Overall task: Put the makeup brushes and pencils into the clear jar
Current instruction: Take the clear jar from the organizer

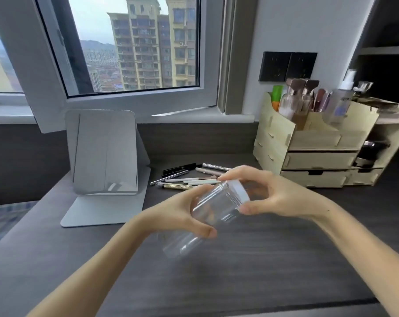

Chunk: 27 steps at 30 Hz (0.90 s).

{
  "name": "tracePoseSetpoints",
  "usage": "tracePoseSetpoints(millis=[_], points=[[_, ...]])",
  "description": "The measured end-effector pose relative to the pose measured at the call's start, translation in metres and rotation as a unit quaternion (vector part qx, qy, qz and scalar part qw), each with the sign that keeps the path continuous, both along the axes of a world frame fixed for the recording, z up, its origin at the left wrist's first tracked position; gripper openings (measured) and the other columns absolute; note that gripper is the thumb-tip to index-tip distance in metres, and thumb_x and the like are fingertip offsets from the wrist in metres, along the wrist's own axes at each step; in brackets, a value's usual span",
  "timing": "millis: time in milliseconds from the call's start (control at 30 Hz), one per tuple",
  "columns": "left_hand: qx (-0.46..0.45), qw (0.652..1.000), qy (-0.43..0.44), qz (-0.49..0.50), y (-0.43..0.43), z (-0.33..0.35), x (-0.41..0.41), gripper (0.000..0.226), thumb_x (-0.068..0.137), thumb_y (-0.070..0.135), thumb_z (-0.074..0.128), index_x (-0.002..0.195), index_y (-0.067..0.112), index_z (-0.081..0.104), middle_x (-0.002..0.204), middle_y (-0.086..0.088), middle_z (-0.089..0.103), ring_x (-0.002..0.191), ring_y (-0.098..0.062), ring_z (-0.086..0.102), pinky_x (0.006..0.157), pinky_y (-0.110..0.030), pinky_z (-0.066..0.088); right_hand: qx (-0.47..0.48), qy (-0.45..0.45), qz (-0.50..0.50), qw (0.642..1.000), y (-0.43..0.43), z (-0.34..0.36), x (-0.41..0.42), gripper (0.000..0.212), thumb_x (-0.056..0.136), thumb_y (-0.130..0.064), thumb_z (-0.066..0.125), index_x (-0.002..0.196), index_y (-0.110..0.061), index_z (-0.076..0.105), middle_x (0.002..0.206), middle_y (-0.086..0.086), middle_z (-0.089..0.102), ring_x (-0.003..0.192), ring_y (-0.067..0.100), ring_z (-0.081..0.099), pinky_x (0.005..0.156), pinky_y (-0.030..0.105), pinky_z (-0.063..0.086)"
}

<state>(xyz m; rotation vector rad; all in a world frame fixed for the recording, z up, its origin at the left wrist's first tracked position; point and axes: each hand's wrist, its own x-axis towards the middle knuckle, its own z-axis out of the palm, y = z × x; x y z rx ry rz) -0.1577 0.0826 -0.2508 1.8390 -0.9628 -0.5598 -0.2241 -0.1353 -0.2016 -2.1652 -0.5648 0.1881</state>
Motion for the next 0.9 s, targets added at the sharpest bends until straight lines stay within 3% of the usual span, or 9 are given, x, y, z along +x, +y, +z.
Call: tracePoseSetpoints(millis=[67, 167, 267, 367, 500, 567, 667, 800, 900], points=[[-0.035, 0.997, 0.067, -0.008, 0.006, 0.001, 0.005, 0.069, 0.069, 0.003, 0.073, 0.127, 0.027, 0.046, 0.098, -0.005, 0.066, 0.086, -0.018, 0.062, 0.076, -0.028, 0.048, 0.107, 0.019, -0.021, 0.994, -0.01, 0.002, 0.004, 0.053, 0.073, -0.009, 0.075, 0.119, -0.03, 0.058, 0.118, -0.011, 0.06, 0.107, 0.009, 0.059, 0.083, 0.023, 0.053], [-0.15, 0.973, 0.17, 0.055, 0.013, -0.008, 0.016, 0.076, 0.06, 0.023, 0.08, 0.128, 0.018, 0.045, 0.092, -0.018, 0.065, 0.079, -0.033, 0.058, 0.074, -0.041, 0.05, 0.204, -0.004, -0.167, 0.965, -0.03, -0.019, 0.023, 0.05, 0.071, -0.012, 0.076, 0.114, -0.03, 0.06, 0.119, -0.003, 0.059, 0.103, 0.013, 0.062, 0.08, 0.024, 0.054], [-0.252, 0.935, 0.174, 0.177, 0.018, -0.023, 0.027, 0.093, 0.052, 0.038, 0.085, 0.132, 0.019, 0.04, 0.098, -0.014, 0.068, 0.085, -0.03, 0.062, 0.081, -0.042, 0.051, 0.167, -0.022, -0.285, 0.944, -0.041, -0.064, 0.037, 0.04, 0.072, -0.006, 0.077, 0.106, -0.014, 0.057, 0.112, 0.014, 0.061, 0.088, 0.015, 0.062, 0.069, 0.011, 0.048], [-0.302, 0.911, 0.106, 0.258, 0.019, -0.035, 0.034, 0.076, 0.06, 0.035, 0.075, 0.128, 0.031, 0.04, 0.104, -0.008, 0.069, 0.095, -0.024, 0.065, 0.09, -0.038, 0.048, 0.129, -0.03, -0.357, 0.925, -0.044, -0.104, 0.04, 0.038, 0.07, -0.006, 0.079, 0.1, -0.007, 0.055, 0.111, 0.017, 0.063, 0.087, 0.018, 0.059, 0.067, 0.01, 0.047], [-0.3, 0.894, 0.034, 0.33, 0.019, -0.042, 0.031, 0.059, 0.053, 0.044, 0.076, 0.104, 0.041, 0.046, 0.106, -0.002, 0.061, 0.088, -0.008, 0.066, 0.075, -0.023, 0.052, -0.046, -0.046, -0.403, 0.913, -0.059, -0.122, 0.04, 0.034, 0.067, -0.035, 0.078, 0.087, -0.024, 0.051, 0.113, -0.005, 0.062, 0.099, 0.019, 0.056, 0.082, 0.036, 0.047], [-0.279, 0.892, 0.0, 0.355, 0.021, -0.045, 0.033, 0.059, 0.052, 0.049, 0.076, 0.101, 0.036, 0.045, 0.108, -0.001, 0.058, 0.09, -0.013, 0.066, 0.073, -0.025, 0.053, -0.136, -0.056, -0.38, 0.913, -0.063, -0.123, 0.04, 0.035, 0.07, -0.039, 0.075, 0.094, -0.027, 0.054, 0.112, -0.007, 0.06, 0.104, 0.018, 0.054, 0.084, 0.034, 0.043], [-0.261, 0.886, -0.041, 0.382, 0.024, -0.048, 0.038, 0.071, 0.056, 0.048, 0.078, 0.114, 0.032, 0.041, 0.103, 0.007, 0.057, 0.096, -0.021, 0.064, 0.083, -0.04, 0.054, -0.189, -0.179, -0.35, 0.9, -0.052, -0.115, 0.055, 0.032, 0.076, -0.029, 0.073, 0.105, -0.018, 0.065, 0.112, 0.0, 0.063, 0.105, 0.023, 0.054, 0.091, 0.037, 0.04], [-0.234, 0.872, -0.098, 0.418, 0.026, -0.053, 0.038, 0.078, 0.058, 0.05, 0.077, 0.12, 0.027, 0.036, 0.106, 0.01, 0.054, 0.1, -0.014, 0.06, 0.088, -0.039, 0.051, -0.298, -0.294, -0.315, 0.852, -0.021, -0.11, 0.095, 0.013, 0.075, -0.017, 0.074, 0.087, -0.013, 0.075, 0.086, 0.008, 0.072, 0.08, 0.035, 0.06, 0.072, 0.04, 0.046], [-0.256, 0.852, -0.138, 0.435, 0.027, -0.053, 0.034, 0.079, 0.06, 0.037, 0.08, 0.124, 0.029, 0.034, 0.106, 0.012, 0.054, 0.098, -0.004, 0.057, 0.088, -0.022, 0.047, -0.424, -0.295, -0.297, 0.803, -0.008, -0.115, 0.12, 0.013, 0.059, -0.018, 0.083, 0.062, -0.014, 0.071, 0.063, 0.006, 0.067, 0.062, 0.03, 0.059, 0.057, 0.033, 0.046]])
